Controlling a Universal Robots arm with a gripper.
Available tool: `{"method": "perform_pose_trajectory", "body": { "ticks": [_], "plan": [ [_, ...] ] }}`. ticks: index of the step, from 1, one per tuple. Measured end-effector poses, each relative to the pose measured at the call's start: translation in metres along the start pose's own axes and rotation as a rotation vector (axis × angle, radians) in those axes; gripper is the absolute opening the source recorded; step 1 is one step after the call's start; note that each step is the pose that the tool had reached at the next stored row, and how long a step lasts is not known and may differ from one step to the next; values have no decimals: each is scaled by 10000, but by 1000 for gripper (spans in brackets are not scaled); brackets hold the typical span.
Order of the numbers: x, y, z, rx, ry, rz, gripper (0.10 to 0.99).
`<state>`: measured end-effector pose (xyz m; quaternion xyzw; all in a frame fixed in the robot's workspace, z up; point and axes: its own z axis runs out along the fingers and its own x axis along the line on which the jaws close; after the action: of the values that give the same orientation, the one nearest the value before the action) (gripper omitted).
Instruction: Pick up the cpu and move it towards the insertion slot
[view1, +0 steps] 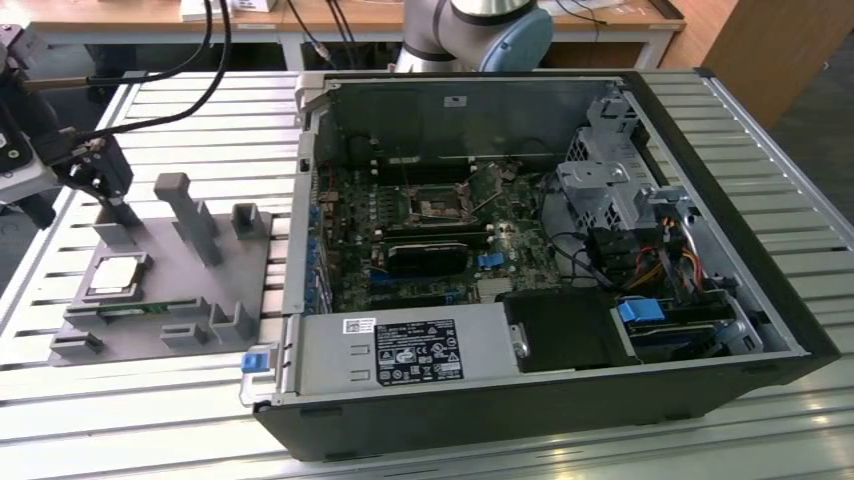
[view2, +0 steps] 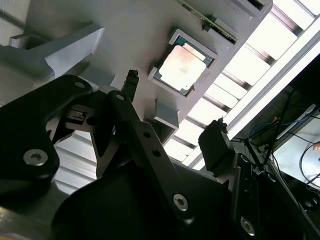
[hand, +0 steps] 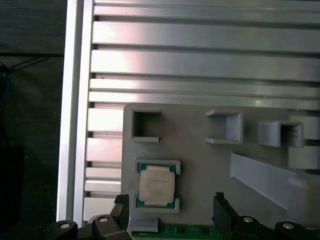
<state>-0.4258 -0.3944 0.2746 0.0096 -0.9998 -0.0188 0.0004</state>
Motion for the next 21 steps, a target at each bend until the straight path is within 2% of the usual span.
{"method": "perform_pose_trajectory", "body": {
  "ticks": [6, 21],
  "plan": [
    [3, -3, 79, 1, 0, 0, 761],
    [8, -8, 213, 2, 2, 1, 761]
  ]
}}
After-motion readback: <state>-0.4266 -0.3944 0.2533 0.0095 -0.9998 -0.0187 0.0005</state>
